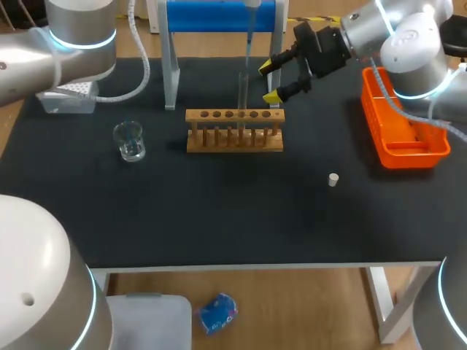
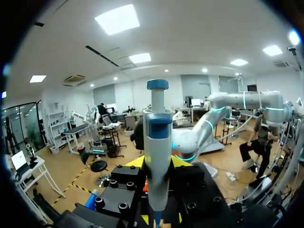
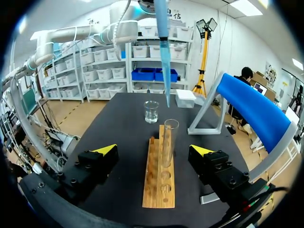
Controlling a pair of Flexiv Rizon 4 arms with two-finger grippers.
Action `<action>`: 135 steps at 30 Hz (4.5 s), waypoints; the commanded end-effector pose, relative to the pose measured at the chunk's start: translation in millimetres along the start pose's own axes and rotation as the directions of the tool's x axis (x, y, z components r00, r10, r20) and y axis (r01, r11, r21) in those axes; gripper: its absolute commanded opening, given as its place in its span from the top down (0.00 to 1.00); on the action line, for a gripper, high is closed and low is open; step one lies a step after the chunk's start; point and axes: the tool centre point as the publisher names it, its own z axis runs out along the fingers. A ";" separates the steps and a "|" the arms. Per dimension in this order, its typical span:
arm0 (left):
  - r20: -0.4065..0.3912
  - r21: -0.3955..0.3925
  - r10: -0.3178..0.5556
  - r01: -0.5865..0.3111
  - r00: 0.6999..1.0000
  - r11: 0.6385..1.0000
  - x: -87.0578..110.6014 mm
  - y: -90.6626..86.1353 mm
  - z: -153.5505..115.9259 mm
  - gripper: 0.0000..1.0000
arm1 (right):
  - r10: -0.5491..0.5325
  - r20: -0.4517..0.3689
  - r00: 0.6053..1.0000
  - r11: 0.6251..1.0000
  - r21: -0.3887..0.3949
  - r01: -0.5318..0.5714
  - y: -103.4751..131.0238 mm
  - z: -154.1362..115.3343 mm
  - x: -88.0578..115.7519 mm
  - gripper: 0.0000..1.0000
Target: Invert the test tube, pick up the pipette, mount the tip to pipette, aspirate from beaker and dispense into the tube, eject the tip, return the pipette, and cap with the stopper.
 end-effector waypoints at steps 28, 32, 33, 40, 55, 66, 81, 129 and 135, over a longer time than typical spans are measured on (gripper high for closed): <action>0.026 0.013 -0.071 0.071 0.997 0.997 -15.9 35.2 -0.8 1.00 | 0.000 -0.004 1.000 1.000 0.001 0.000 -0.1 -0.6 -0.8 0.00; 0.029 0.008 -0.077 0.077 0.997 0.997 -15.9 35.8 -1.1 1.00 | 0.000 -0.004 1.000 1.000 0.001 0.000 -0.1 -0.6 -0.8 0.00; 0.032 0.007 -0.083 0.082 0.996 0.997 -15.8 36.2 -1.2 1.00 | 0.000 -0.004 1.000 1.000 0.001 0.000 -0.1 -0.6 -0.8 0.00; 0.031 0.006 -0.098 0.098 0.995 0.995 -14.6 38.9 -0.6 1.00 | 0.000 -0.004 1.000 1.000 0.001 0.000 -0.1 -0.6 -0.8 0.00; 0.026 0.012 -0.124 0.124 0.992 0.992 -14.7 41.6 5.3 1.00 | 0.000 -0.004 1.000 1.000 0.001 0.000 -0.1 -0.6 -0.8 0.00; 0.025 0.032 -0.131 0.130 0.991 0.991 -18.5 44.7 9.7 1.00 | 0.000 -0.004 1.000 1.000 0.001 0.000 -0.1 -0.6 -0.8 0.00; 0.054 0.052 -0.123 0.120 0.991 0.991 -24.8 49.3 7.7 1.00 | 0.000 -0.004 1.000 1.000 0.001 0.000 -0.1 -0.6 -0.8 0.00; 0.124 0.017 -0.107 0.105 0.987 0.994 -20.0 53.4 1.7 1.00 | 0.000 -0.004 1.000 1.000 0.001 0.000 -0.1 -0.6 -0.8 0.00; 0.120 0.010 -0.100 0.099 0.988 0.995 -22.7 58.8 2.9 1.00 | 0.000 -0.004 1.000 1.000 0.001 0.000 -0.1 -0.6 -0.8 0.00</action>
